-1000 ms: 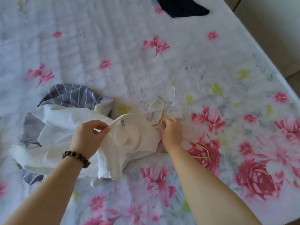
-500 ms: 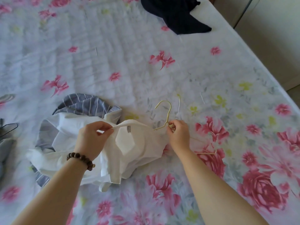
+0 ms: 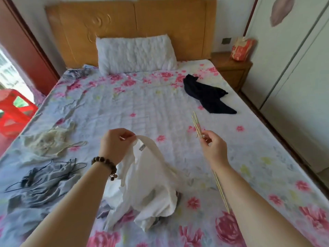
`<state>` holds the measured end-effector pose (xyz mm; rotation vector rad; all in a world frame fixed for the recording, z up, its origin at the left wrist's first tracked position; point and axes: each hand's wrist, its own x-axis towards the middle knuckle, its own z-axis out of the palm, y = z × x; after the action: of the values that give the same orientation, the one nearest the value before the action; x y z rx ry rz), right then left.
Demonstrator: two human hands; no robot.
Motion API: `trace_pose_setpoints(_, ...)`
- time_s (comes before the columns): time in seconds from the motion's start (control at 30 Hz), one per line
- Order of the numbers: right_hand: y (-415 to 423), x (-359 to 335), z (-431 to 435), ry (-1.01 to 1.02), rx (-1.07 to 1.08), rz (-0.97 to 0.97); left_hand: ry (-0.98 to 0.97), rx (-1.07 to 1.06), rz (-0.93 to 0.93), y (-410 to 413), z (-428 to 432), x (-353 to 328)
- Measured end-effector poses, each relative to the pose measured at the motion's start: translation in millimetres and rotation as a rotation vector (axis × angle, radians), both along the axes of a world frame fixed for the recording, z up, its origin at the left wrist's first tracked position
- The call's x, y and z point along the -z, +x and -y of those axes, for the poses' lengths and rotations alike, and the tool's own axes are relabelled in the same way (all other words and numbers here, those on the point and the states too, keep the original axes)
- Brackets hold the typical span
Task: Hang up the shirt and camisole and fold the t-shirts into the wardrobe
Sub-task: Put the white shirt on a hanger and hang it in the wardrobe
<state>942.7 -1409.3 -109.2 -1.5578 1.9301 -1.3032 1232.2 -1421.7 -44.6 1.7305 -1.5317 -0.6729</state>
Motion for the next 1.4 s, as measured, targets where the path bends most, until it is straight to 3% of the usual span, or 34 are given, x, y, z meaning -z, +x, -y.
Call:
trace_pose_setpoints(0.27,39.7,-178.4,-7.9,-0.098,-0.159,0.013,-0.241,-0.037,0.053,56.7,-25.9,-158.0)
trace_pose_setpoints(0.6,98.5,-312.9,-49.9,-0.219,-0.334,0.330,-0.337,-0.171,-0.001,89.9,-56.1,-275.9)
trace_pose_setpoints(0.83,90.7,-367.7,-80.3,-0.259,-0.425,0.488,-0.342,-0.226,-0.058,100.3,-67.5,-320.4)
trace_pose_setpoints(1.07,88.8,-404.9,-98.2,-0.268,-0.469,0.367,-0.360,-0.195,-0.032,95.3,-70.8,-356.7)
trace_pose_setpoints(1.4,126.4,-420.2,-84.2,-0.273,-0.450,0.229,-0.364,0.127,0.115,61.0,-81.3,-376.7)
